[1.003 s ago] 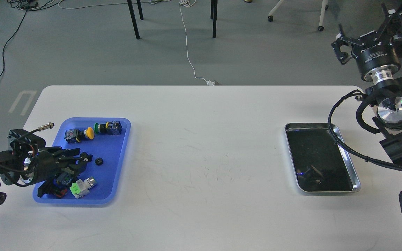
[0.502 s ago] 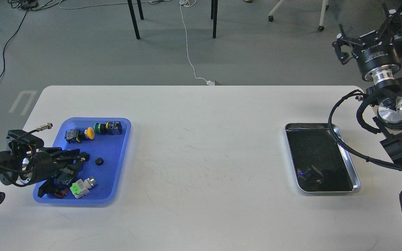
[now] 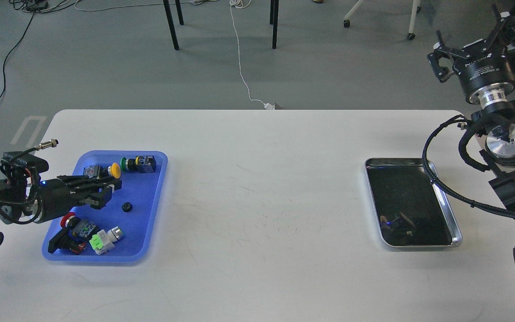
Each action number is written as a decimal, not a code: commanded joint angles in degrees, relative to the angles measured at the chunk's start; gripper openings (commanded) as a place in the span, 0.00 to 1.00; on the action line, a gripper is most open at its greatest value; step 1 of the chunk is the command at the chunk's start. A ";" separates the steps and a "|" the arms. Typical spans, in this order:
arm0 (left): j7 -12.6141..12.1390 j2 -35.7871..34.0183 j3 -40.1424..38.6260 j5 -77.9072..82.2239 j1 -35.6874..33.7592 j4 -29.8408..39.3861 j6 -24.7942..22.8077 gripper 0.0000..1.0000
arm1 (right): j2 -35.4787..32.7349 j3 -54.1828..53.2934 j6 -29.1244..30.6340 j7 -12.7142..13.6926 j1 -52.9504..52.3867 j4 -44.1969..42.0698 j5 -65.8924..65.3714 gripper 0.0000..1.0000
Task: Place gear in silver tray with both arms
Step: 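Carry the black gear with the left gripper toward the table center, then release the gear on the table and lift the left arm away, then reach the right gripper down to the black gear and grasp it, then carry the gear with the right gripper into the silver tray and release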
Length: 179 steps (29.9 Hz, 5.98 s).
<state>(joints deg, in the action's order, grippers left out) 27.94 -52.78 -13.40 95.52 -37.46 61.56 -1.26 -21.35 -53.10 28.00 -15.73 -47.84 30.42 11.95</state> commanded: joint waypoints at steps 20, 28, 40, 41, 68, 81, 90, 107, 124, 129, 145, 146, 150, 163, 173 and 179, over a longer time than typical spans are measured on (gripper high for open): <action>-7.90 34.38 0.83 12.57 -18.09 1.03 -7.44 0.12 | -27.95 13.26 0.00 1.05 11.36 12.72 -0.26 0.99; -9.93 44.68 9.17 13.99 -17.83 -1.52 -6.91 0.12 | -29.72 19.08 0.00 0.79 10.84 16.51 -0.53 0.99; -9.75 52.78 14.98 13.81 -14.84 -20.86 -1.99 0.14 | -29.19 19.79 0.00 1.75 1.96 15.02 -3.94 0.99; -9.75 52.78 15.33 13.81 -14.75 -20.86 -1.73 0.14 | -29.19 19.78 0.00 1.84 1.35 15.02 -4.91 0.99; -9.31 49.01 -3.00 -26.92 -18.44 -6.19 0.48 0.94 | -25.33 20.14 0.00 4.75 -6.73 15.10 -12.28 0.99; -10.45 25.89 -14.20 -85.56 -17.65 -7.50 -13.23 0.98 | -13.21 34.34 0.00 4.31 -22.72 15.90 -30.58 0.99; -10.28 21.31 -24.56 -101.14 -10.80 -9.79 -18.25 0.98 | -1.61 59.31 0.00 4.39 -37.14 16.59 -43.56 0.98; -10.10 18.41 -29.84 -101.58 -5.87 -9.35 -19.74 0.98 | 9.30 86.93 0.00 2.81 -42.17 27.76 -70.49 0.93; -9.93 18.94 -30.02 -101.85 -5.26 -9.35 -20.53 0.98 | 18.79 91.15 0.00 2.90 -34.70 19.16 -70.66 0.66; -9.93 18.67 -30.02 -101.85 -4.99 -9.26 -20.53 0.98 | 21.35 91.15 0.00 2.90 -33.90 17.04 -70.66 0.61; -9.84 17.18 -30.63 -101.85 -4.47 -9.26 -21.68 0.98 | 21.35 93.53 0.00 3.08 -34.34 17.21 -70.75 0.55; -9.93 17.18 -30.63 -101.85 -4.47 -9.26 -21.68 0.98 | 21.35 93.61 0.00 3.08 -34.25 17.21 -70.75 0.54; -9.93 17.18 -30.63 -101.85 -4.47 -9.26 -21.68 0.98 | 21.35 93.61 0.00 3.16 -34.25 17.04 -70.75 0.53; -9.93 17.09 -30.63 -101.76 -4.47 -9.26 -21.76 0.98 | 21.35 94.32 0.00 3.08 -33.99 16.69 -71.02 0.25; -9.93 17.00 -30.63 -101.76 -4.47 -9.26 -21.76 0.98 | 18.63 93.44 0.00 2.90 -36.53 17.30 -70.84 0.21; -9.93 17.00 -30.72 -101.76 -4.55 -9.09 -21.68 0.98 | 9.68 93.61 -1.11 2.90 -39.35 22.48 -71.45 0.21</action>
<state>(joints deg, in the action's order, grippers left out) 18.02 -35.78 -44.06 -6.24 -41.95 52.36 -23.02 -6.94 40.51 27.16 -12.86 -85.96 50.71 -59.08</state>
